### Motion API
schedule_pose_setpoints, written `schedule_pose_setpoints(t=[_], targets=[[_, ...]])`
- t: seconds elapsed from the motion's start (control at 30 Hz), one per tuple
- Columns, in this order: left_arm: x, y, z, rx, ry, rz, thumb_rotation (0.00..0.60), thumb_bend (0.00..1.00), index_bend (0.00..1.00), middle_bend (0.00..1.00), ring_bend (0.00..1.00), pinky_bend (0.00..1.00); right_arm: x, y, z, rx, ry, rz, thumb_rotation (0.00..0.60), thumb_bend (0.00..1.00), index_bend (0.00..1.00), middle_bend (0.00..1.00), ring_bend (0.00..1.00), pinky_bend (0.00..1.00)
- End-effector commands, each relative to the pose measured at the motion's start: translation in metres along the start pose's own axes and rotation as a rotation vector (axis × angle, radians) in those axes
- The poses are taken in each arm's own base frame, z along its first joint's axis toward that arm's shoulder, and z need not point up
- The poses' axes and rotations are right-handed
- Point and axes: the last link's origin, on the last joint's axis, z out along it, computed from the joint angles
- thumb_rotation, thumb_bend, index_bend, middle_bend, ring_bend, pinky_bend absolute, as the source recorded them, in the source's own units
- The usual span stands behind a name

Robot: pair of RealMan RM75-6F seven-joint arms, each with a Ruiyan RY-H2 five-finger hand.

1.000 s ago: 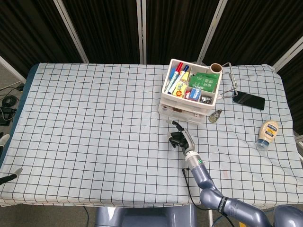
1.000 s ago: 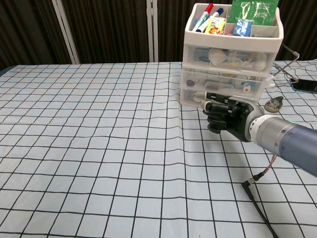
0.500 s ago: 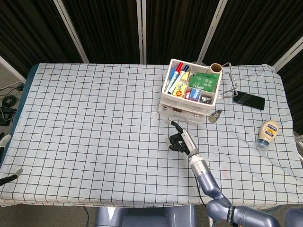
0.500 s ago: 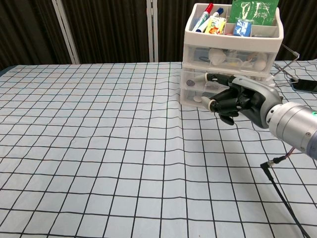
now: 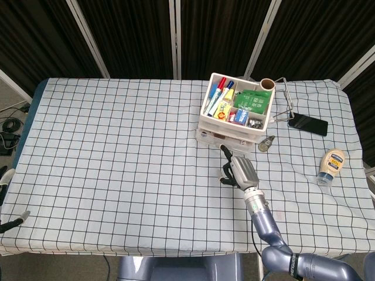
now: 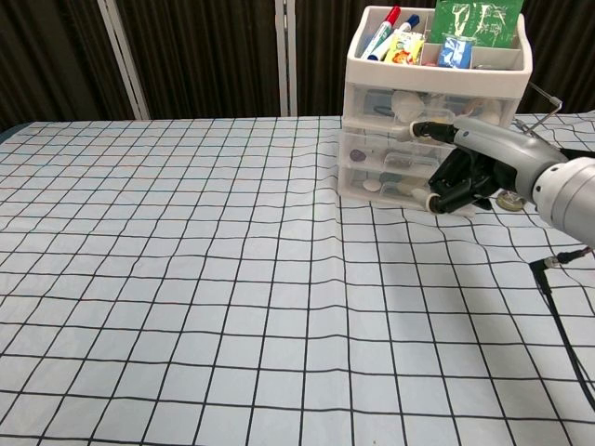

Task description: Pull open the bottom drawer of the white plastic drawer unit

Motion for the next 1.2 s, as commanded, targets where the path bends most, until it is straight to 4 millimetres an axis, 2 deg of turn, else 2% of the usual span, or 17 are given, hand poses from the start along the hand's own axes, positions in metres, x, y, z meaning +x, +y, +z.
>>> schedule_pose_setpoints(t=[0.03,0.27,0.87,1.2], targets=[[0.000,-0.001,0.000,0.003,0.002,-0.003,0.600,0.02,0.00,0.00,0.00,0.00,0.005,0.001,0.002,-0.023,-0.001,-0.068,0.600,0.38,0.10,0.90,0.94,0.84],[0.000,-0.001,0.001,0.000,-0.004,-0.001,0.600,0.02,0.00,0.00,0.00,0.00,0.006,0.005,0.008,-0.063,-0.001,-0.139,0.600,0.38,0.07,0.90,0.94,0.84],[-0.005,0.002,0.003,-0.012,-0.025,0.008,0.600,0.02,0.00,0.00,0.00,0.00,0.012,0.013,0.020,-0.109,-0.004,-0.160,0.600,0.38,0.07,0.91,0.94,0.84],[-0.006,0.002,0.003,-0.011,-0.032,0.011,0.600,0.02,0.00,0.00,0.00,0.00,0.007,0.014,0.024,-0.122,-0.018,-0.166,0.600,0.38,0.12,0.91,0.94,0.84]])
